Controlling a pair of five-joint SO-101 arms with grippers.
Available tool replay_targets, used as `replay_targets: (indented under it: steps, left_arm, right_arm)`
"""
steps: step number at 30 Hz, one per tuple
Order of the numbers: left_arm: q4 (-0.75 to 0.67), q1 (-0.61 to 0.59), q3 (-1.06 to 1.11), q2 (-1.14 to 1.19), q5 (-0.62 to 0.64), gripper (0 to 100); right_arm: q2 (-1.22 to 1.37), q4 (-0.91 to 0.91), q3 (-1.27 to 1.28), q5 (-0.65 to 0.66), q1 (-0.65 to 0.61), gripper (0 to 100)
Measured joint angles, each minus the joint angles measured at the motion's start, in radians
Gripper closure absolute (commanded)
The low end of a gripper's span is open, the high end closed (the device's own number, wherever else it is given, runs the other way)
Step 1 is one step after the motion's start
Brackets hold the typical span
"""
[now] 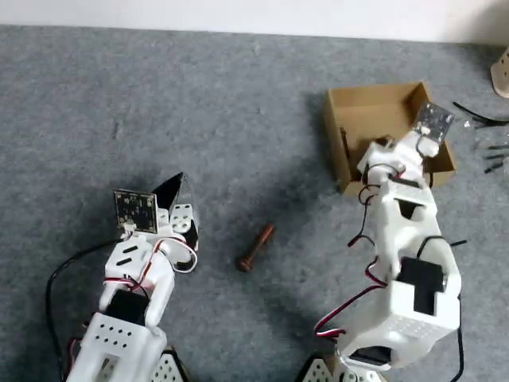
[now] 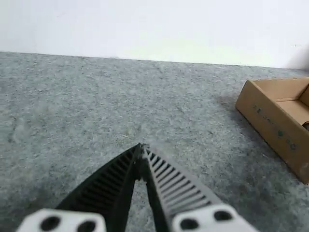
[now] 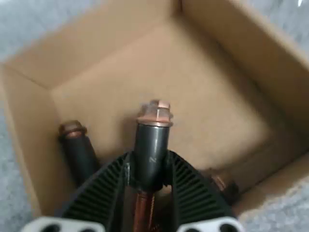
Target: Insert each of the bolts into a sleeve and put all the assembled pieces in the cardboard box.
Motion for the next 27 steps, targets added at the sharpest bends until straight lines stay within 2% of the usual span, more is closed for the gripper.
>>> replay_targets:
  steps: [9, 14, 16, 22, 27]
  left_arm:
    - [0.000, 0.002, 0.000, 0.000, 0.000, 99]
    - [0.000, 0.002, 0.000, 0.000, 0.000, 99]
    - [0.000, 0.002, 0.000, 0.000, 0.000, 99]
    - [0.000, 0.002, 0.000, 0.000, 0.000, 99]
    - [0.000, 0.002, 0.000, 0.000, 0.000, 99]
  right_arm:
    - [0.011, 0.000, -0.005, -0.003, -0.005, 98.0]
    - [0.011, 0.000, -0.005, -0.003, -0.008, 84.2]
    - [0.011, 0.000, -0.006, -0.005, -0.008, 81.6]
    - [0.002, -0.002, -0.017, -0.005, -0.008, 81.5]
    - [-0.192, 0.040, 0.074, -0.005, -0.069, 81.5]
